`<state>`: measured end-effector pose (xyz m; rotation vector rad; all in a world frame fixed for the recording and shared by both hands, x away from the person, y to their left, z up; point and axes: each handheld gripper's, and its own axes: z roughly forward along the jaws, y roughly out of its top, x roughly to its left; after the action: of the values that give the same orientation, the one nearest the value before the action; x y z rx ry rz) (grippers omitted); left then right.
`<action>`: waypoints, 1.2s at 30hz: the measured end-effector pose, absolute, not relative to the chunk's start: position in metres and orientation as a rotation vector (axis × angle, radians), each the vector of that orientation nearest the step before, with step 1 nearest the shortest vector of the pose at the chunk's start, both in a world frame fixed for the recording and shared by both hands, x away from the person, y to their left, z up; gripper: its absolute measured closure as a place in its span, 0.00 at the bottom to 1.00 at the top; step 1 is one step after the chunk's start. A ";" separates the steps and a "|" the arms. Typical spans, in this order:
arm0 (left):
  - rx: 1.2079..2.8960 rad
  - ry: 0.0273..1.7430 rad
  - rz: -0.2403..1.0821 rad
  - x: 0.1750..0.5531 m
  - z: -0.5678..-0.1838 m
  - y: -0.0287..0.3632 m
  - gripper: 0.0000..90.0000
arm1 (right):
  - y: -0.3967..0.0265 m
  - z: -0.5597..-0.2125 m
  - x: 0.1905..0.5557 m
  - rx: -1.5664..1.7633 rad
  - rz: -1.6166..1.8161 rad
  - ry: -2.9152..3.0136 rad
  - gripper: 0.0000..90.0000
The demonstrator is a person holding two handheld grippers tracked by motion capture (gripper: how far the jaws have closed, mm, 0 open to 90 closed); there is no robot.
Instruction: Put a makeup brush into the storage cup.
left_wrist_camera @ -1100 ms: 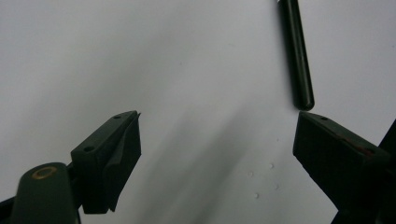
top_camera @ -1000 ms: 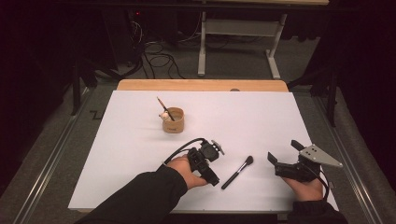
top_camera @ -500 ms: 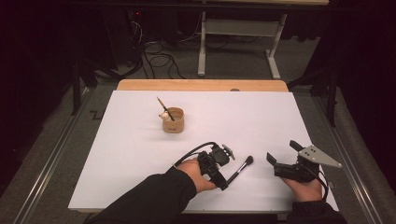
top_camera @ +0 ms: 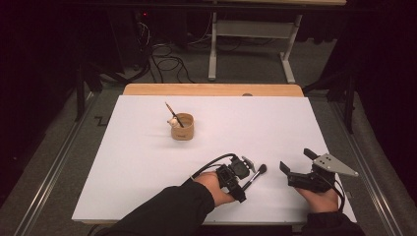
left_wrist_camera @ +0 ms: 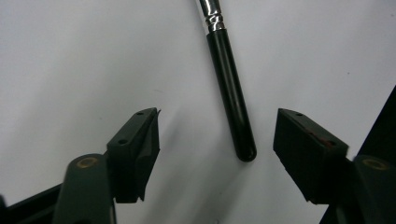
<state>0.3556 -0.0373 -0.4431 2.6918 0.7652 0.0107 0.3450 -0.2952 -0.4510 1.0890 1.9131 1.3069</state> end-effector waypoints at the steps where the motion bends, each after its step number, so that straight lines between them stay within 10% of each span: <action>1: 2.692 0.765 0.011 0.356 -0.443 -0.037 0.41 | -0.295 -0.451 0.345 1.089 1.307 1.913 0.02; 36: 2.738 0.734 0.037 0.348 -0.450 -0.048 0.76 | -0.295 -0.452 0.346 1.089 1.307 1.924 0.03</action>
<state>0.3481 -0.0483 -0.4504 2.7380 0.7340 0.0366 0.3458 -0.2950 -0.4522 1.0888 1.9245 1.3069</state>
